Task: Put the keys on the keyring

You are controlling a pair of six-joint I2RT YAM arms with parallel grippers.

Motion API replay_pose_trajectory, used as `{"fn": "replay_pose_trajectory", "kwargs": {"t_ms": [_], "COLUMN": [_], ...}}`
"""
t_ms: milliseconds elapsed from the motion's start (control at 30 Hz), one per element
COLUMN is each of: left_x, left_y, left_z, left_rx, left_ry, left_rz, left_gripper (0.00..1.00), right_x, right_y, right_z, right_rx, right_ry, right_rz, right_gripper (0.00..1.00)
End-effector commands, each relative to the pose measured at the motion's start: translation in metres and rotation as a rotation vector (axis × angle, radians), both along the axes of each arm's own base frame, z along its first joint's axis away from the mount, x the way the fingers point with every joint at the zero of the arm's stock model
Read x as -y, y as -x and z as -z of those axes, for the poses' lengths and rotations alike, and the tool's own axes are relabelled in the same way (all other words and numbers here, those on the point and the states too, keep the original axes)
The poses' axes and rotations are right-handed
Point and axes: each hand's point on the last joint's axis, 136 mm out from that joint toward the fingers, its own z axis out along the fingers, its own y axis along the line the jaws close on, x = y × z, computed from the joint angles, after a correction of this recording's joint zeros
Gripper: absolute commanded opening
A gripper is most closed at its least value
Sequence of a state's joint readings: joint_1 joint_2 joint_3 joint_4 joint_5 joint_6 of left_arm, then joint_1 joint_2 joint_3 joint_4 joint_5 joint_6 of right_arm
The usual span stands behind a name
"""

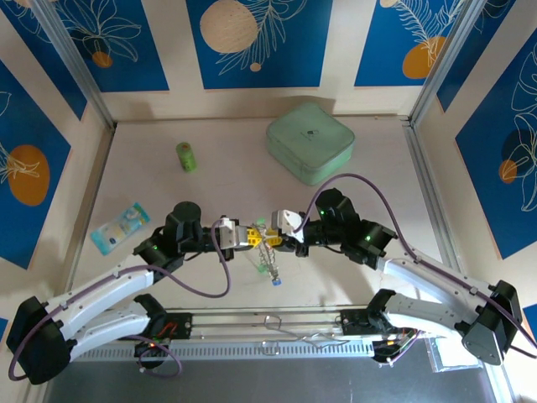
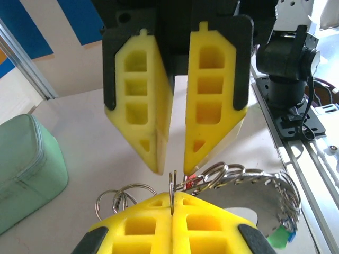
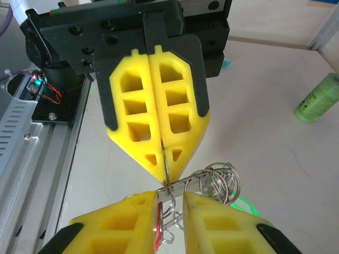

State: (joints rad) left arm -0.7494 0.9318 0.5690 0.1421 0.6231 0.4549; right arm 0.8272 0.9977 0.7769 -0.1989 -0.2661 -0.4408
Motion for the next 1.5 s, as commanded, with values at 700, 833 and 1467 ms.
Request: {"fn": "replay_pose_trajectory", "kwargs": {"t_ms": [700,833,1467], "left_x": [0.005,0.007,0.01], "left_y": [0.008,0.008,0.007], "left_z": [-0.013,-0.01,0.0], "left_rx": [0.068,0.063,0.055], "left_ry": [0.057,0.057,0.071], "left_rz": [0.059,0.072,0.071], "left_gripper": [0.0,0.0,0.0], "right_x": [0.024,0.013,-0.003], "right_y": [0.014,0.017,0.003], "right_z": [-0.012,-0.024,0.003], "right_rx": [-0.009,-0.029,-0.083], "right_ry": [-0.003,-0.069,-0.062], "right_rz": [0.005,-0.041,-0.038], "right_gripper": [0.31,0.3,0.29]}}
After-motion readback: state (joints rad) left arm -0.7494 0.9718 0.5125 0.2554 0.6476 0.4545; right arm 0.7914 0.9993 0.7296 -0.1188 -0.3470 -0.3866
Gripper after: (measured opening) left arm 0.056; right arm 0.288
